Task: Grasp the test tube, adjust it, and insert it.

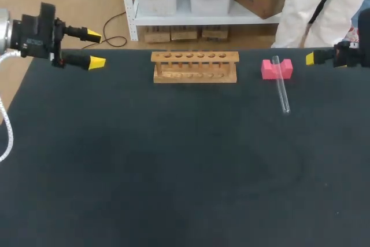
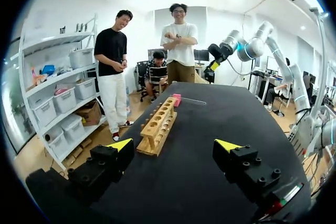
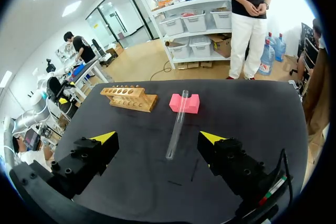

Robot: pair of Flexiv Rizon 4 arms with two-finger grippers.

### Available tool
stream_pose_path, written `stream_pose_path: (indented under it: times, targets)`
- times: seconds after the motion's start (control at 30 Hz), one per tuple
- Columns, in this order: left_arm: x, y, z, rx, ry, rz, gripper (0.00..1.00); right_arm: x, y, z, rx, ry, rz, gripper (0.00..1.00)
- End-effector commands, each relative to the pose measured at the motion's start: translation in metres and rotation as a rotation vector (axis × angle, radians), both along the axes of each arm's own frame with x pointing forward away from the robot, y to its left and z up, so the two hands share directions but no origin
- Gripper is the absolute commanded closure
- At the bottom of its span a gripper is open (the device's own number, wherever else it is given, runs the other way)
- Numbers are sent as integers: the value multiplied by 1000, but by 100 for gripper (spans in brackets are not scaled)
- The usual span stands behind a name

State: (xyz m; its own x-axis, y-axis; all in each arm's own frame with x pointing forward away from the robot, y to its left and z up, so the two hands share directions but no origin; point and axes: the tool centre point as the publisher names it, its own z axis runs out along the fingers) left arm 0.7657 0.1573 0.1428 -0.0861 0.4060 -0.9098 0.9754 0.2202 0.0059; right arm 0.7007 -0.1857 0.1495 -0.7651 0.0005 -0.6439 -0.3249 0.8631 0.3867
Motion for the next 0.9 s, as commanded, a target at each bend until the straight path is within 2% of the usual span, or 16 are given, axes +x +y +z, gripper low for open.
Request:
stream_pose_path:
  times: [0.03,0.3,0.9]
  targets:
    - [12,-11,-7,-1,31,-38,0,-1,1,0,-4,0,-3,0]
    - [17,-26,-21,0,41,-20,0,-1,1,0,-4,0,-3,0]
    - [14,-33,-23,-11,47,-9,0,-1,1,0,-4,0,-3,0]
